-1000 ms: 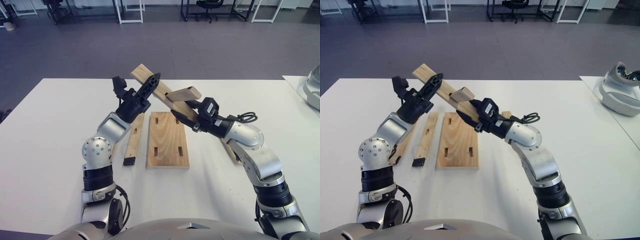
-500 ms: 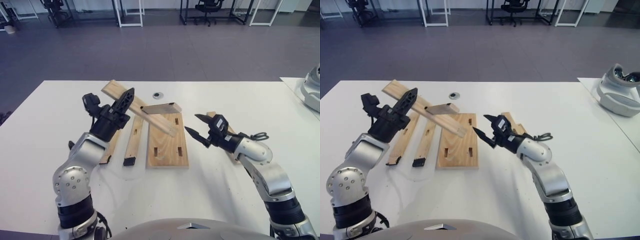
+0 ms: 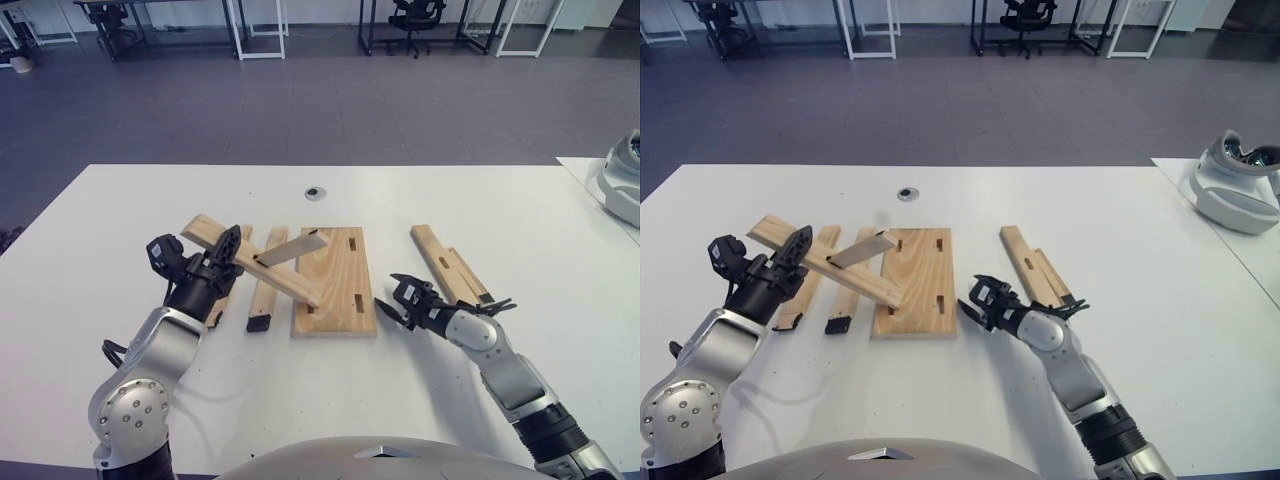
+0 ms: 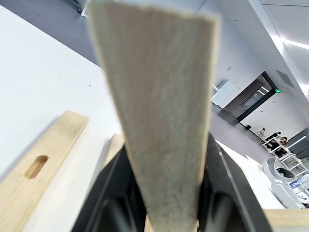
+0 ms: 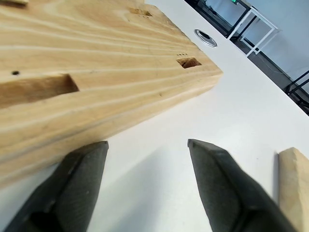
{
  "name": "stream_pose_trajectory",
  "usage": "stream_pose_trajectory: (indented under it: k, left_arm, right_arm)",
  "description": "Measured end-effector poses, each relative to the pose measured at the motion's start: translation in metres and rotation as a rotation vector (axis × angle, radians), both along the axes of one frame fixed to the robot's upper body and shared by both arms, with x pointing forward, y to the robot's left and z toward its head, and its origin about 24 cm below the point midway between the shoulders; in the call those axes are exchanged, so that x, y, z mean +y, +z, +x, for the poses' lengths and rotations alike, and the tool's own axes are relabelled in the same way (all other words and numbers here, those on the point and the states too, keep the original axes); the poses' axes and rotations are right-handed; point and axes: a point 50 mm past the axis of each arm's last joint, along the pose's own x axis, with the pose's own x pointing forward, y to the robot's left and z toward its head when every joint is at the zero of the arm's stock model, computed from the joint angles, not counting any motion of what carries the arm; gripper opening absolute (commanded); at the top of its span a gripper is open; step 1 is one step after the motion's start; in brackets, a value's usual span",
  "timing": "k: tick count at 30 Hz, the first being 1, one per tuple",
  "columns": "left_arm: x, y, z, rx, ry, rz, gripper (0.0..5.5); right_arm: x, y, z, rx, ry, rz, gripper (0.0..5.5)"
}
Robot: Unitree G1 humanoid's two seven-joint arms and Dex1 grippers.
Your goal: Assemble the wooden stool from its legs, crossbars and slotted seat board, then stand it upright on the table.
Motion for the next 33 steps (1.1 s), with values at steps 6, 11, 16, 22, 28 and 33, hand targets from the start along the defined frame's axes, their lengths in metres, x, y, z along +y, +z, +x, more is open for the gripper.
stream_pose_trajectory:
  k: [6, 11, 16, 22, 28, 33]
  left_arm:
    - [-0.001, 0.011, -0.004, 0.054, 0.025, 0.048, 1.01]
    - [0.002, 0.008, -0.005, 0.066, 0.093, 0.09, 1.01]
    - [-0.008, 0.009, -0.003, 0.024, 0.099, 0.155, 1.01]
    - [-0.033, 0.017, 0.005, -0.095, -0.009, 0.367, 1.01]
    - [-0.049, 0.011, 0.009, -0.15, -0.082, 0.451, 1.01]
    - [-0.068, 0.004, 0.028, -0.185, -0.173, 0.568, 1.03]
  right_arm:
    - [0.002, 0.0, -0.004, 0.006, 0.0, 0.011, 3.09]
    - [0.009, 0.002, -0.009, 0.019, 0.038, 0.038, 3.09]
    - [0.011, 0.004, -0.01, 0.022, 0.06, 0.05, 3.09]
    - [0.015, 0.009, -0.013, 0.025, 0.093, 0.088, 3.09]
    - [0.008, 0.012, -0.012, 0.031, 0.05, 0.109, 3.09]
    - [-0.007, 0.01, -0.012, 0.043, 0.001, 0.092, 3.09]
